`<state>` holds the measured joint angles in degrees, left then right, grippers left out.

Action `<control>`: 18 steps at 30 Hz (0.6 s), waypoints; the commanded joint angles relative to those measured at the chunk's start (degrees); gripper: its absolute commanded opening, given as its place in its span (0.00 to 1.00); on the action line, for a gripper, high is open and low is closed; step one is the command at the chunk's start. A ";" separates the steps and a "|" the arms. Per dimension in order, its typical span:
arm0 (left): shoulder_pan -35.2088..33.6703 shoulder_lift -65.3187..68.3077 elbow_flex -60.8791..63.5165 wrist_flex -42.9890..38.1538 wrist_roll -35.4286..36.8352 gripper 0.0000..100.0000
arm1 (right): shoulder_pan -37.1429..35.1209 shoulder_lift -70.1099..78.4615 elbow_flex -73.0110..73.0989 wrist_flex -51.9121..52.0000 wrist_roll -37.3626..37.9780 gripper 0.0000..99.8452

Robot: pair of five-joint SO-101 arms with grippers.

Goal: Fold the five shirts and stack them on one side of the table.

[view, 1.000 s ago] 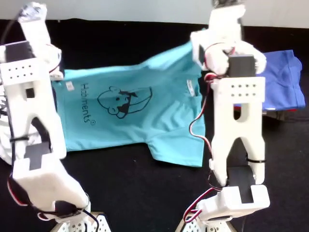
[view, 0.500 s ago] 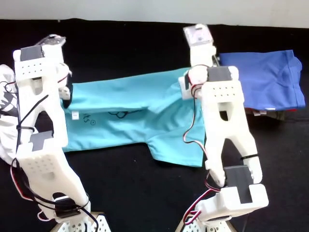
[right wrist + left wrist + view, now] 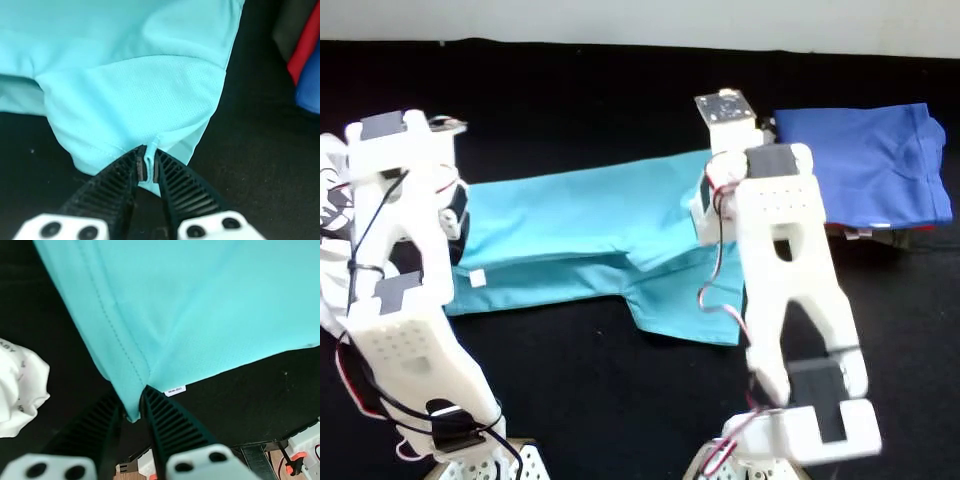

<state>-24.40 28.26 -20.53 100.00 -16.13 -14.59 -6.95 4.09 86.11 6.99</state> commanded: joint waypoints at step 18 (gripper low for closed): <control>1.10 -0.40 13.85 -6.42 -3.16 0.01 | 3.91 -12.79 30.73 -19.38 2.37 0.01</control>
<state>-24.13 28.35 -7.34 94.11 -18.95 -11.52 -17.41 34.59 67.21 8.84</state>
